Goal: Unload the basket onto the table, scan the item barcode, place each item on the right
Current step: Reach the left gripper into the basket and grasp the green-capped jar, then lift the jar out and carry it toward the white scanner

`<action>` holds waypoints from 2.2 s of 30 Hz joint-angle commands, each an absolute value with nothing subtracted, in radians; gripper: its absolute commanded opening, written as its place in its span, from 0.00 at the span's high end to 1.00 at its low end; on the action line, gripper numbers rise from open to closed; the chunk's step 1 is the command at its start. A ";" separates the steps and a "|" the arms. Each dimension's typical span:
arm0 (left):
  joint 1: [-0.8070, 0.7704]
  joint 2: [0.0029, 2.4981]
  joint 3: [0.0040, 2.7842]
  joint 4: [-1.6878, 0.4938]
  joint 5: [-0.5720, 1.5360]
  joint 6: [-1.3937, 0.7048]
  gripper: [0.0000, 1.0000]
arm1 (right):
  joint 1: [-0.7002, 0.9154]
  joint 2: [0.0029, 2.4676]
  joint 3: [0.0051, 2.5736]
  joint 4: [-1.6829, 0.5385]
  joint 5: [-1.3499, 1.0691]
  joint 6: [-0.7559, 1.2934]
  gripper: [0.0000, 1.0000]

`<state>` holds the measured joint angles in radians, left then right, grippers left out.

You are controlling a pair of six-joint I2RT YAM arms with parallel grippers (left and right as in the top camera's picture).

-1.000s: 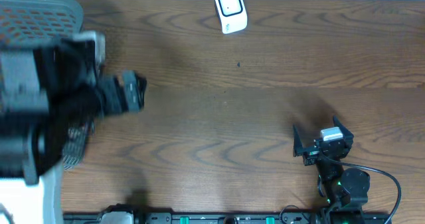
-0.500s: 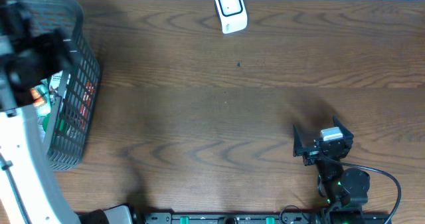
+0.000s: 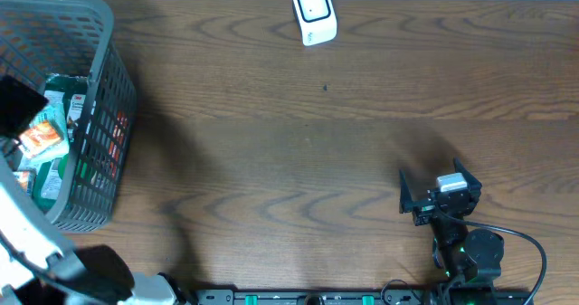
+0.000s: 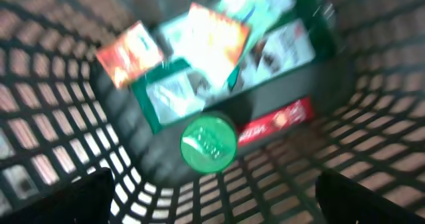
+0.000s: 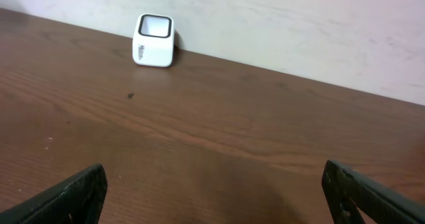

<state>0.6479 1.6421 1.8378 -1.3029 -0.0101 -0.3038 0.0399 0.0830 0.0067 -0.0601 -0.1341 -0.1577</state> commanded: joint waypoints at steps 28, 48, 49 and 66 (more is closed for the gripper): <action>0.651 1.815 1.511 -1.130 0.021 -0.320 0.03 | 0.040 0.078 0.006 -0.064 -0.129 -0.143 0.01; 0.651 1.816 1.341 -0.972 0.070 -0.376 0.19 | 0.040 0.078 0.006 -0.064 -0.129 -0.143 0.01; 0.651 1.816 1.341 -0.968 0.081 -0.376 0.20 | 0.040 0.078 0.006 -0.064 -0.129 -0.143 0.01; 0.651 1.499 1.637 -0.962 0.051 -0.353 0.35 | 0.040 0.078 0.006 -0.064 -0.129 -0.143 0.01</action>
